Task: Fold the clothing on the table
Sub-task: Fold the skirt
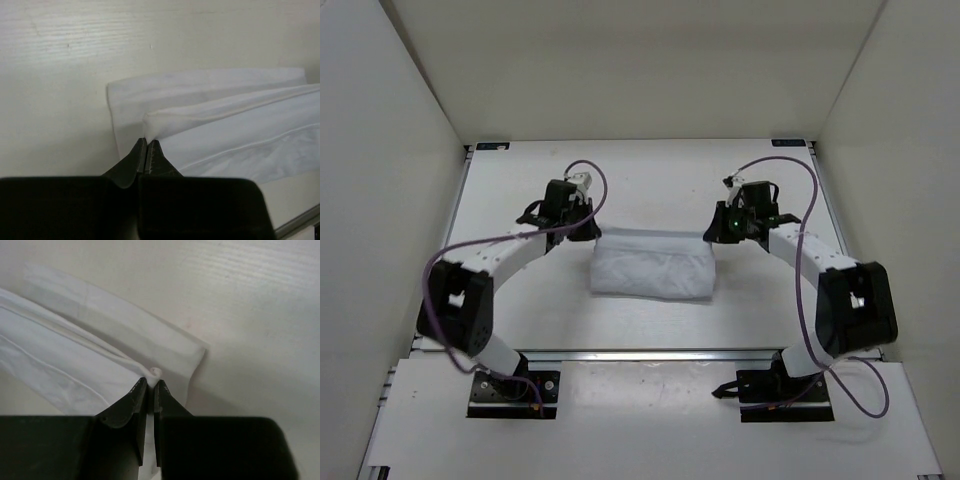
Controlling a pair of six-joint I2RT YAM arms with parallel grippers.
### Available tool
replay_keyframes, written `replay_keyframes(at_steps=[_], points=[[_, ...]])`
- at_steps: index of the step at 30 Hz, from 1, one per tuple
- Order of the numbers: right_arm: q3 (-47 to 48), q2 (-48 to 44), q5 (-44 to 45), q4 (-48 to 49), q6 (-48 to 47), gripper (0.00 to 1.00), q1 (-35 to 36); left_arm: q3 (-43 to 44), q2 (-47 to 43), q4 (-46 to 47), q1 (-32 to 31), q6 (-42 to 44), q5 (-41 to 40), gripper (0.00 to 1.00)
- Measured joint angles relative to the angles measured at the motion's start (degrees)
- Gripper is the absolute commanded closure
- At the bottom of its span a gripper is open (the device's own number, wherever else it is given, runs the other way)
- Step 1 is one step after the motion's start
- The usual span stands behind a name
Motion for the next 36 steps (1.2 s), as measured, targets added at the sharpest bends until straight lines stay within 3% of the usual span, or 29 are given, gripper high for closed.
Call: replay_keyframes(at_steps=[7,10,12,13,15,16,17,19,24,28,36], points=[[8.3,16.1,-0.1,2.7,-2.0,0.99,-1.8,12.9,22.6,0.2,0.3,0.8,-0.8,1.00],[13.2,22.6,-0.3,1.0,-3.1,0.75,-1.9,16.4,27.0,-1.4,0.5,0.9,-0.7,0.85],[17.9,26.4,-0.6,-0.8,-4.1,0.51,-1.9,18.4,27.8,-1.6,0.9,1.1,-1.0,0.80],[20.4,28.1,-0.4,-1.5,-4.4,0.45,-1.9,18.9,28.1,-1.6,1.1,1.2,-1.2,0.75],[24.2,29.9,-0.3,-2.5,-5.2,0.36,-1.9,19.0,28.0,-2.0,1.4,1.7,-2.1,0.53],[25.6,30.1,-0.2,-3.3,-5.5,0.31,-1.9,19.0,27.9,-2.2,1.6,1.7,-2.6,0.34],[26.6,30.1,0.0,-3.8,-5.6,0.28,-1.8,19.0,27.6,-2.4,1.8,2.1,-2.9,0.20],[28.2,29.5,0.4,-4.2,-5.9,0.27,-1.8,19.0,26.5,-2.6,2.2,2.2,-3.5,0.02],[25.1,23.4,1.0,-4.0,-5.7,0.24,-1.9,17.7,19.6,-3.1,3.0,2.3,-4.0,0.03],[14.6,14.3,0.2,-1.5,-4.5,0.23,-2.9,14.3,12.3,-1.8,2.4,2.0,-4.2,0.10],[-1.9,9.2,-4.9,2.5,-1.4,0.24,-5.7,1.7,6.9,1.1,-5.7,-0.4,-3.7,0.24]])
